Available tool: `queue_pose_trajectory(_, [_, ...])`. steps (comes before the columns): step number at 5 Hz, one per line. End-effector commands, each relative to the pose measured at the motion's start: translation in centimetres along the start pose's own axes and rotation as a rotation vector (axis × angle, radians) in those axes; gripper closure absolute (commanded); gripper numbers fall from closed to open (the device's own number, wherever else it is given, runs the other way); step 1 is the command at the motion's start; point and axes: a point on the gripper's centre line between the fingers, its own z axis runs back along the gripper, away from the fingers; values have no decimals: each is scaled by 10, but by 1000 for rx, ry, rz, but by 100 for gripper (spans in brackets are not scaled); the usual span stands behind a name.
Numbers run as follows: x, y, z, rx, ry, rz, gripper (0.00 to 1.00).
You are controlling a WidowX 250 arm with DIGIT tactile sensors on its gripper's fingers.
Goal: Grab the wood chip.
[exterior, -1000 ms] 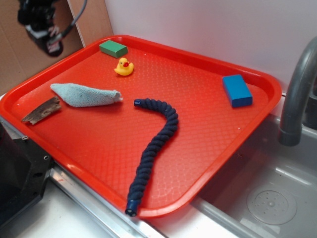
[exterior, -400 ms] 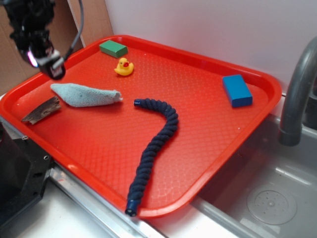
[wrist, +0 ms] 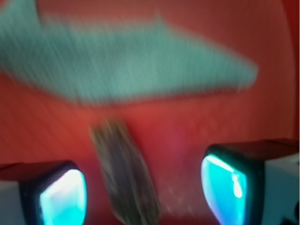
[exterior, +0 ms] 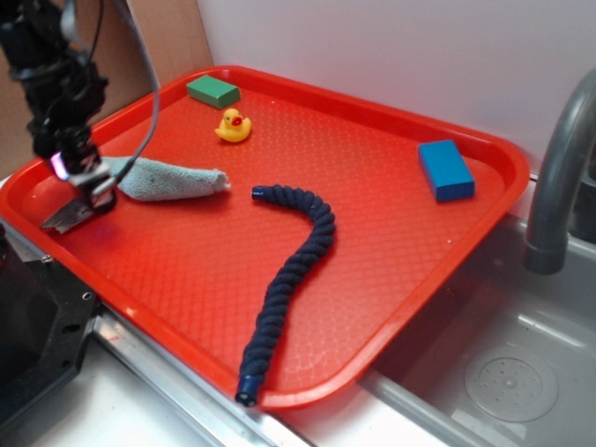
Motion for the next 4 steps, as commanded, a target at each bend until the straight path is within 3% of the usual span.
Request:
queue_pose_trajectory(1, [-14,-6,-15,14,2,-42,0])
queue_pose_trajectory(4, [30,-30,2,23,-52,-141,0])
